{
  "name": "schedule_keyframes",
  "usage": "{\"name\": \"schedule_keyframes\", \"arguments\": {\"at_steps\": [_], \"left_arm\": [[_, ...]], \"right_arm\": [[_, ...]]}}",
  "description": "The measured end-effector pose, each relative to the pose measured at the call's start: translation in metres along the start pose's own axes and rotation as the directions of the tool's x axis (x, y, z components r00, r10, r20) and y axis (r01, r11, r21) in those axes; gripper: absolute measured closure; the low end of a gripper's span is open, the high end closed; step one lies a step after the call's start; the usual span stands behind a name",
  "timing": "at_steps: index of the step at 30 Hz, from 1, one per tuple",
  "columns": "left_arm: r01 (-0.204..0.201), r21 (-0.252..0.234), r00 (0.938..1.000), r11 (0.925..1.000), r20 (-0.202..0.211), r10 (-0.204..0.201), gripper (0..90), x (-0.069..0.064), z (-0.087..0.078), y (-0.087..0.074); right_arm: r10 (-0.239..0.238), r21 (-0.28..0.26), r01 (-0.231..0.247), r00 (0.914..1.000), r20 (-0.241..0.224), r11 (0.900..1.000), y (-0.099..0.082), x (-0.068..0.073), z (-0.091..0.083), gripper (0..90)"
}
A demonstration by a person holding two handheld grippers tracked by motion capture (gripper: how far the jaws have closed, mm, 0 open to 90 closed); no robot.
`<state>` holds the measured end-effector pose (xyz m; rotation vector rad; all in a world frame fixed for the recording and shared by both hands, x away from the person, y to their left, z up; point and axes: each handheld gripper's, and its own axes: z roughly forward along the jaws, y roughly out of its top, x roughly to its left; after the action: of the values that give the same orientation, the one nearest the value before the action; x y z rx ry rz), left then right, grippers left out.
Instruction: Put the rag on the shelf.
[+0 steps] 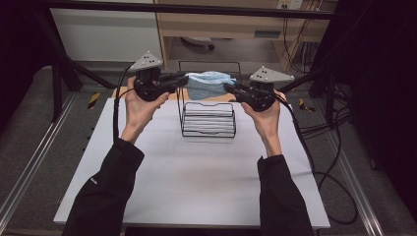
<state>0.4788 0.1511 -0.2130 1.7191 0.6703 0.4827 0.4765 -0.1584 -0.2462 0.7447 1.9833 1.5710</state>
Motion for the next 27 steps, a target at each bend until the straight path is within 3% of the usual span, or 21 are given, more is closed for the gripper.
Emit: {"name": "schedule_keyframes", "arguments": {"at_steps": [5, 10, 16, 18, 23, 27], "left_arm": [[0.043, -0.026, 0.9989, 0.9988, -0.020, -0.043, 81.3, 0.001, 0.000, 0.010], [0.083, 0.028, 0.9964, 0.9962, -0.019, -0.082, 87.6, 0.006, 0.011, 0.007], [0.058, 0.091, 0.9978, 0.9942, 0.029, -0.060, 89.6, 0.001, 0.015, -0.004], [0.044, 0.108, 0.9986, 0.9932, 0.026, -0.047, 89.6, 0.000, 0.015, -0.008], [0.026, 0.119, 0.9993, 0.9925, 0.024, -0.029, 89.7, 0.000, 0.015, -0.015], [-0.003, 0.138, 1.0000, 0.9905, 0.009, 0.002, 89.7, -0.004, 0.017, -0.018]], "right_arm": [[-0.025, 0.008, 0.025, 0.9996, -0.009, 0.9996, -0.002, 0.001, 0.000, 79.1], [-0.040, 0.006, 0.040, 0.9990, -0.019, 0.9992, -0.006, 0.001, -0.001, 78.8], [-0.057, 0.016, 0.057, 0.9981, -0.023, 0.9983, -0.007, 0.001, -0.002, 76.8], [-0.049, 0.014, 0.049, 0.9984, -0.028, 0.9987, -0.008, 0.001, -0.003, 74.0], [-0.031, 0.008, 0.031, 0.9983, -0.049, 0.9995, -0.008, 0.002, -0.005, 64.8], [-0.017, 0.005, 0.017, 0.9982, -0.057, 0.9998, -0.006, 0.004, -0.007, 50.5]]}}
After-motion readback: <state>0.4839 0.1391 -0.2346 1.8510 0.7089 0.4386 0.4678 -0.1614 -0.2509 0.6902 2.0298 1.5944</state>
